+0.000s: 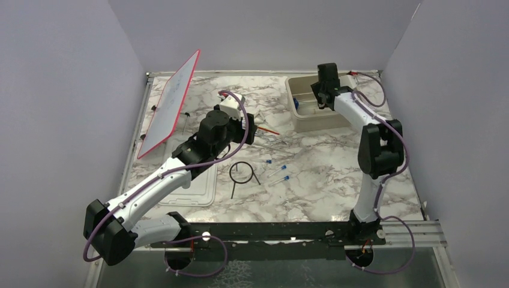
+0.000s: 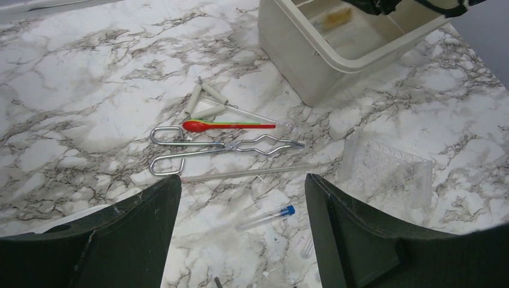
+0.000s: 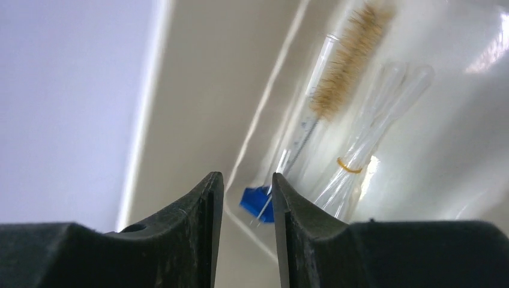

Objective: Organize the chemistry lab equipment

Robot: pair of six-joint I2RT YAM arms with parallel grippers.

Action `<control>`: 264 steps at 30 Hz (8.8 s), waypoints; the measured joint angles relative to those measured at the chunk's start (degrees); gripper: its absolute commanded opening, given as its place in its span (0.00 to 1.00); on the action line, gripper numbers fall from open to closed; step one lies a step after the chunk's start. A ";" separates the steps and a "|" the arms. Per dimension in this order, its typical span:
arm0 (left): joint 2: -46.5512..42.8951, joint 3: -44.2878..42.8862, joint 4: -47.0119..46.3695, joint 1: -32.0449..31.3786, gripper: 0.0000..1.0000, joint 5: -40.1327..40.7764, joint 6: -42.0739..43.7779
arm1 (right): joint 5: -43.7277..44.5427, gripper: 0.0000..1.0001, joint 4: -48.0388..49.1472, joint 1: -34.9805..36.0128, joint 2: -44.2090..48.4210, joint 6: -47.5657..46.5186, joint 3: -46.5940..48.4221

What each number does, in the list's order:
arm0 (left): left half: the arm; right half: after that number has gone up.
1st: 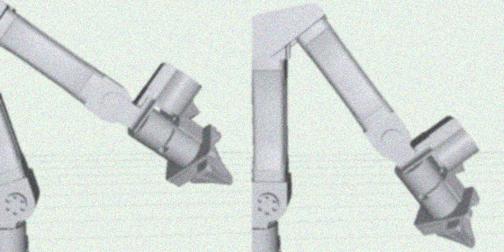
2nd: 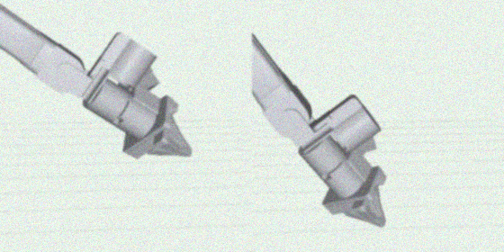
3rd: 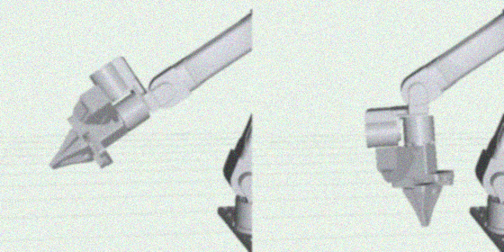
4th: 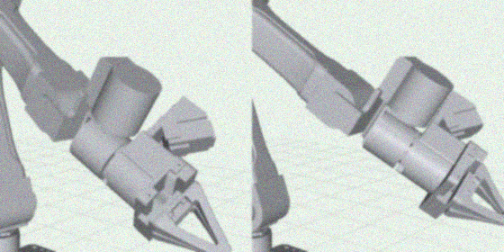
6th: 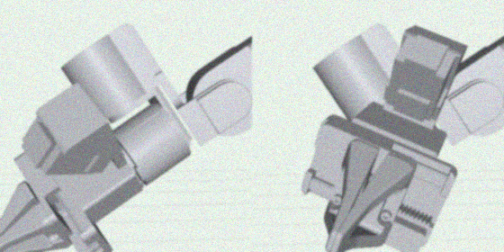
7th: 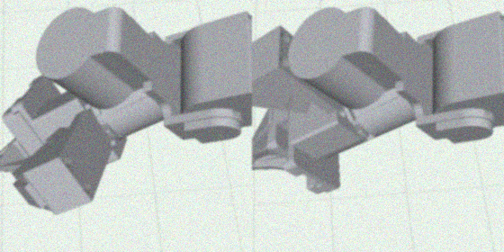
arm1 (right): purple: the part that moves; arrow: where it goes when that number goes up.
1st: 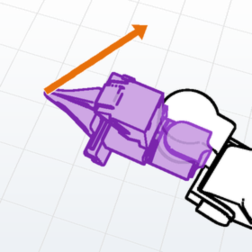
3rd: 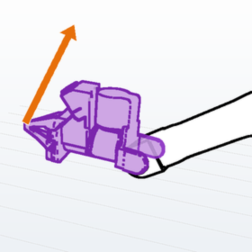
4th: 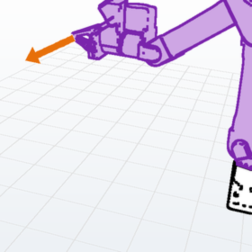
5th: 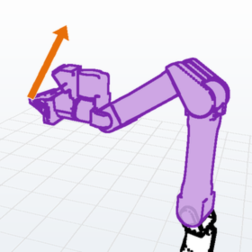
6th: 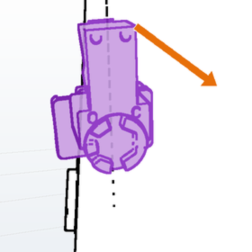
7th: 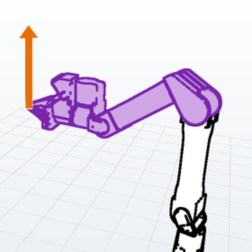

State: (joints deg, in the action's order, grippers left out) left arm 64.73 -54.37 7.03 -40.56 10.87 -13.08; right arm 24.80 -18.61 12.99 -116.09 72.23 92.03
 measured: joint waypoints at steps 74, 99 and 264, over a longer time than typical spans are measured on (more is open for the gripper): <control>-10.12 -2.36 8.31 2.25 0.81 13.99 -2.71 | -30.64 0.01 -12.72 23.91 -7.87 -84.89 2.27; -2.67 -7.02 7.19 7.41 0.87 -4.24 -19.54 | -38.45 0.01 5.86 23.65 29.42 -81.74 -21.81; -2.62 6.54 -14.56 14.23 0.72 -13.99 -9.57 | 2.03 0.60 -4.22 -3.63 -3.48 16.00 0.59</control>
State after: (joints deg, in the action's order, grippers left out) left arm 62.11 -47.83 -7.53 -26.33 -3.11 -22.65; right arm 26.83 -22.83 9.37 -119.57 88.23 92.62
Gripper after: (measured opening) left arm 0.721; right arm 0.561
